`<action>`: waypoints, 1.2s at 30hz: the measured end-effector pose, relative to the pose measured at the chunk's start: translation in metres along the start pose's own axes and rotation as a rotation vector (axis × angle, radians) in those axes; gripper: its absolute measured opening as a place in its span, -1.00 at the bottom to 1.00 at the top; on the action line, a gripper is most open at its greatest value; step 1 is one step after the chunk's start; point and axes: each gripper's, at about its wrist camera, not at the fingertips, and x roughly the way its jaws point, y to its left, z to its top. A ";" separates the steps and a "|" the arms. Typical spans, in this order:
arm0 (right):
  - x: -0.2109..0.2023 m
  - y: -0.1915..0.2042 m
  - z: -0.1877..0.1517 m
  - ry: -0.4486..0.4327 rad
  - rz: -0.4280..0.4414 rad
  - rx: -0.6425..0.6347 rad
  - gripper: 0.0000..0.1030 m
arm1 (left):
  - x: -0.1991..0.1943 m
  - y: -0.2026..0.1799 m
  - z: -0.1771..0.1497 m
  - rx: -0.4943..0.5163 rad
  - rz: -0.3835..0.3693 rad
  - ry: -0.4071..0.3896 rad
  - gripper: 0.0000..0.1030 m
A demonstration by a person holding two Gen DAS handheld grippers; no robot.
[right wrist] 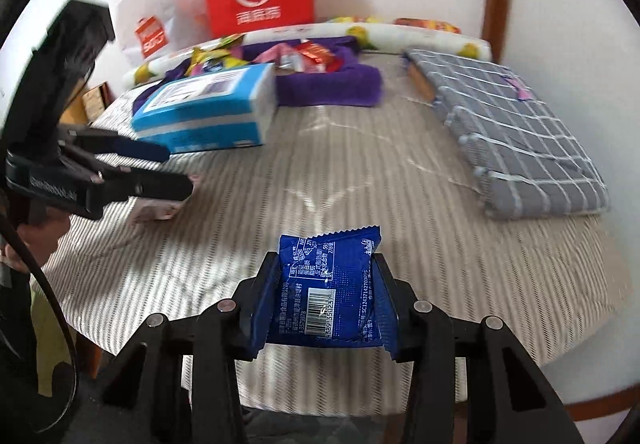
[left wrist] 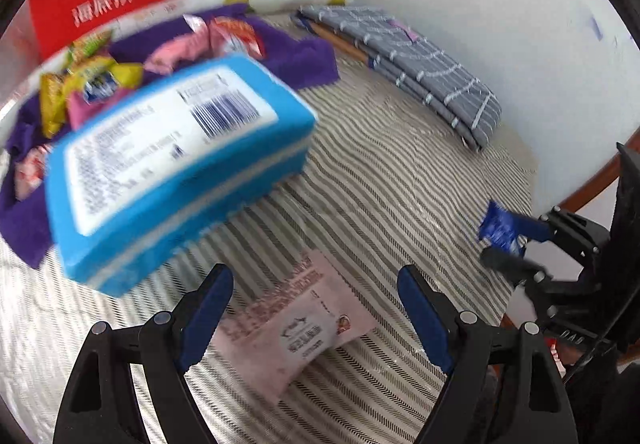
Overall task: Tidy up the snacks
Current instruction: 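Grasp the pink biscuit packet with the left gripper while the right holds the blue packet, then carry the blue and pink biscuit packets over the purple towel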
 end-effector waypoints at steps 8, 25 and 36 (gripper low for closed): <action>0.002 -0.017 -0.006 0.002 -0.025 0.034 -0.14 | -0.001 0.002 -0.022 -0.002 -0.046 0.026 0.61; 0.009 -0.011 0.001 -0.002 -0.006 0.043 -0.14 | -0.008 -0.002 -0.032 0.045 0.142 -0.025 -0.28; 0.027 -0.001 0.011 0.041 -0.002 0.060 -0.14 | -0.024 0.028 -0.042 -0.103 0.119 -0.045 -0.30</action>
